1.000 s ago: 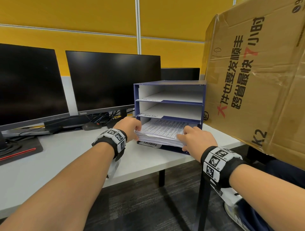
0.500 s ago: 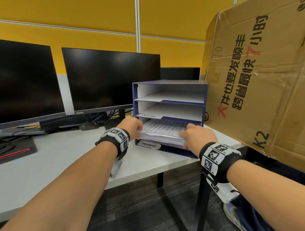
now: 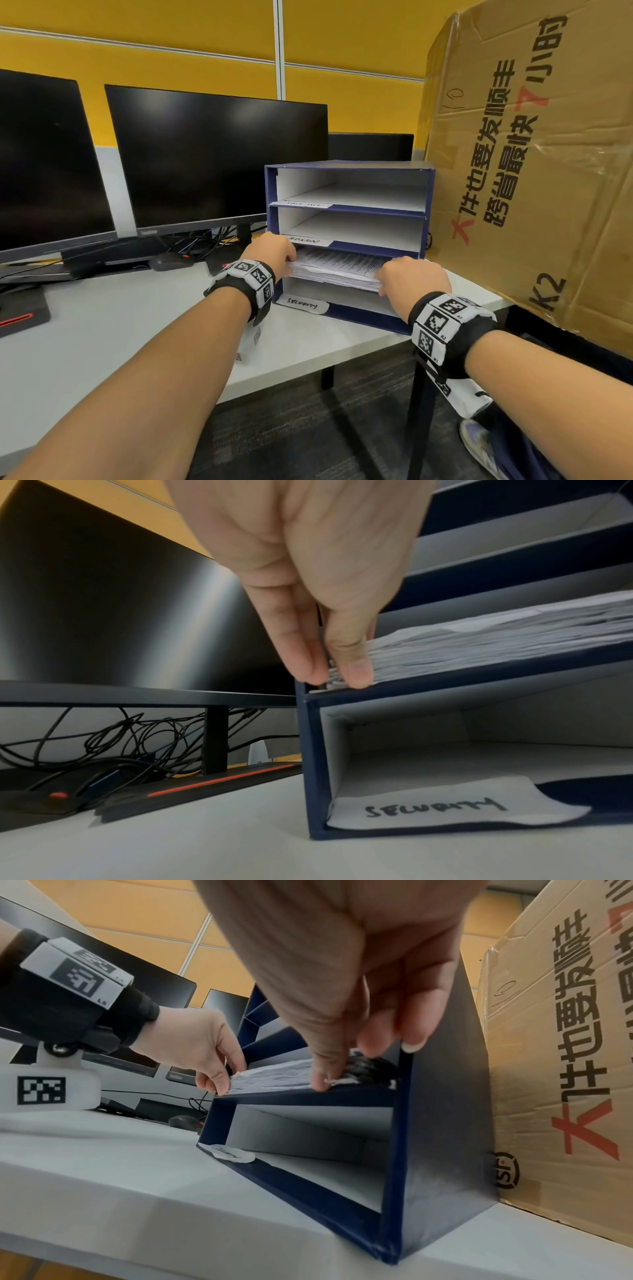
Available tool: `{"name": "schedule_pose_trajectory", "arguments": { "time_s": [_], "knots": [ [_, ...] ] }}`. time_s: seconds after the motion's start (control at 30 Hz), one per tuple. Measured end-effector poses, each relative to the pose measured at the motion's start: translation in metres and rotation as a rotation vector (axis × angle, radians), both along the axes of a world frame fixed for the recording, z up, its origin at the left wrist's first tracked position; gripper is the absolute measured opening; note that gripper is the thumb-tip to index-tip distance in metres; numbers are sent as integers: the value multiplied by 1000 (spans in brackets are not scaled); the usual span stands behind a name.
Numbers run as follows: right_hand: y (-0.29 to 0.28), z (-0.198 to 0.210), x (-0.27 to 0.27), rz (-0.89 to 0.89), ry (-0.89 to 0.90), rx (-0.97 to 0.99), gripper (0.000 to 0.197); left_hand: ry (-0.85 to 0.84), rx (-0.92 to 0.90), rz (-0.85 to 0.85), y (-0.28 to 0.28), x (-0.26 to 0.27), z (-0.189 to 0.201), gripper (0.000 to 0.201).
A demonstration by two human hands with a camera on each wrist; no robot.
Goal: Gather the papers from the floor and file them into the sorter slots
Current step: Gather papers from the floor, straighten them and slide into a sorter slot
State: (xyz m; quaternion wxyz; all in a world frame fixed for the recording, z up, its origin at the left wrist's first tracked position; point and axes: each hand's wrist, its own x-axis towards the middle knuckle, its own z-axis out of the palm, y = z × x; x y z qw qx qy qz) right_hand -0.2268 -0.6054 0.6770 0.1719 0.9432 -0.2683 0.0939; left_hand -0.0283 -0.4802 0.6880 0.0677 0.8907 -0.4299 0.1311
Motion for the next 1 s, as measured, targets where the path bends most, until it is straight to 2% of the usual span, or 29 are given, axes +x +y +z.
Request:
{"name": "schedule_pose_trajectory", "arguments": {
  "time_s": [0.2,1.0],
  "knots": [
    [2,3,0,-31,-30,-11,13,0,27,20,-4,6,1,20],
    [10,3,4,-72,-41,-24,23,-96,30,103,-16,12,-9,20]
  ]
}}
